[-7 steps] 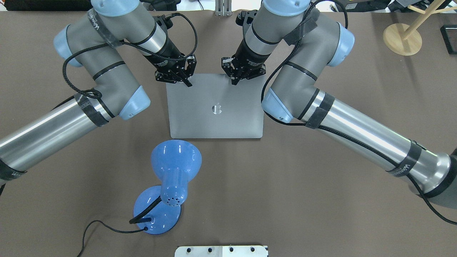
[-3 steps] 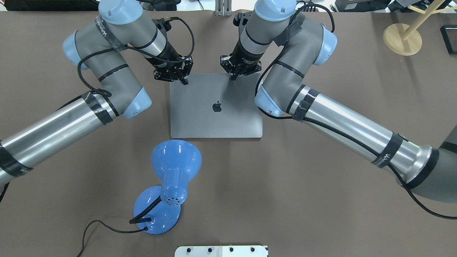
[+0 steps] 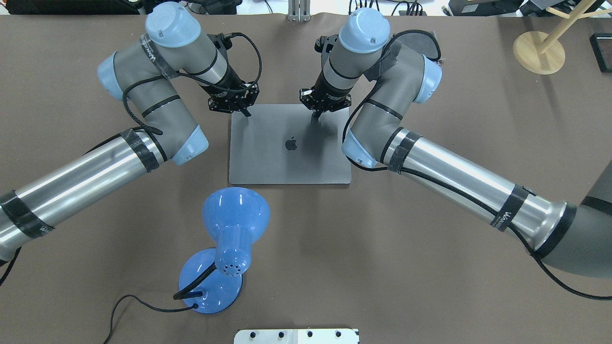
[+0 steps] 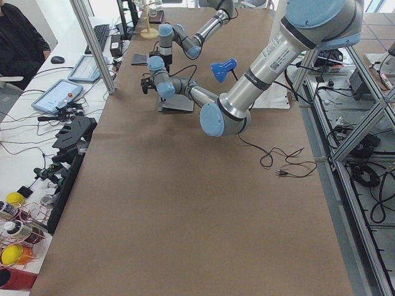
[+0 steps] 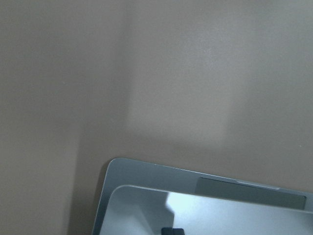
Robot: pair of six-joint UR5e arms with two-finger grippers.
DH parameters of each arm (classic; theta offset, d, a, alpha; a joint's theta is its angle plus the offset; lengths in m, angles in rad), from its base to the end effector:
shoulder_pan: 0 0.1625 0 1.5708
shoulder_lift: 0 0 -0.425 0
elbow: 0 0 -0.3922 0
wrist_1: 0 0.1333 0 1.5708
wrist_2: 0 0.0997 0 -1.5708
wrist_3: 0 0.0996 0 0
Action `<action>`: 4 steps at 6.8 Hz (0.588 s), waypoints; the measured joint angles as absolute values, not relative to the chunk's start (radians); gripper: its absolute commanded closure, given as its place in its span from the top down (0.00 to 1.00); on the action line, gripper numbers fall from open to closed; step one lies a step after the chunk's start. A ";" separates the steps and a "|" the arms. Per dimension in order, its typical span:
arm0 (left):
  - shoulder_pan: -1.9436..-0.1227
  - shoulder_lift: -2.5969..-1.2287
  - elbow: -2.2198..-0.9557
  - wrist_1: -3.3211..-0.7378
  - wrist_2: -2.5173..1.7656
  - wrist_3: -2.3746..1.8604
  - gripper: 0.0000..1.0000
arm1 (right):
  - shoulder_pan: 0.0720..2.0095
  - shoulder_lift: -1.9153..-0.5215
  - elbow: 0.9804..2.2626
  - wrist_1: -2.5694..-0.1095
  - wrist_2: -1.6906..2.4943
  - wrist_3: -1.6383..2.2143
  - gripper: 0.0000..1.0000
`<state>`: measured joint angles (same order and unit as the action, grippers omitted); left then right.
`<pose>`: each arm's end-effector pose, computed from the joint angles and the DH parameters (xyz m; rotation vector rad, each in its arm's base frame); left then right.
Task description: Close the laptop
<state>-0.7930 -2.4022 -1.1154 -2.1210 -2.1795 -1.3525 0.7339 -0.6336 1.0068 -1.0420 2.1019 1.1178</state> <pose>0.5098 -0.6264 0.2743 -0.0591 1.0565 -0.2386 -0.5660 -0.6221 0.2462 0.0822 -1.0034 0.0173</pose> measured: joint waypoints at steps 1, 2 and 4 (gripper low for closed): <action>-0.783 -2.403 -1.109 -2.126 -2.165 -1.352 0.00 | 0.728 -0.631 0.996 -1.033 2.094 1.119 0.00; -0.780 -2.404 -1.108 -2.128 -2.160 -1.353 0.00 | 0.734 -0.622 0.995 -1.030 2.099 1.128 0.00; -0.783 -2.404 -1.126 -2.129 -2.159 -1.358 0.92 | 0.792 -0.596 1.019 -1.041 2.173 1.161 1.00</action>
<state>-0.7832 -2.4035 -1.1255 -2.1294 -2.1594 -1.3578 0.7923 -0.5958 1.0188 -1.0408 2.1732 1.1607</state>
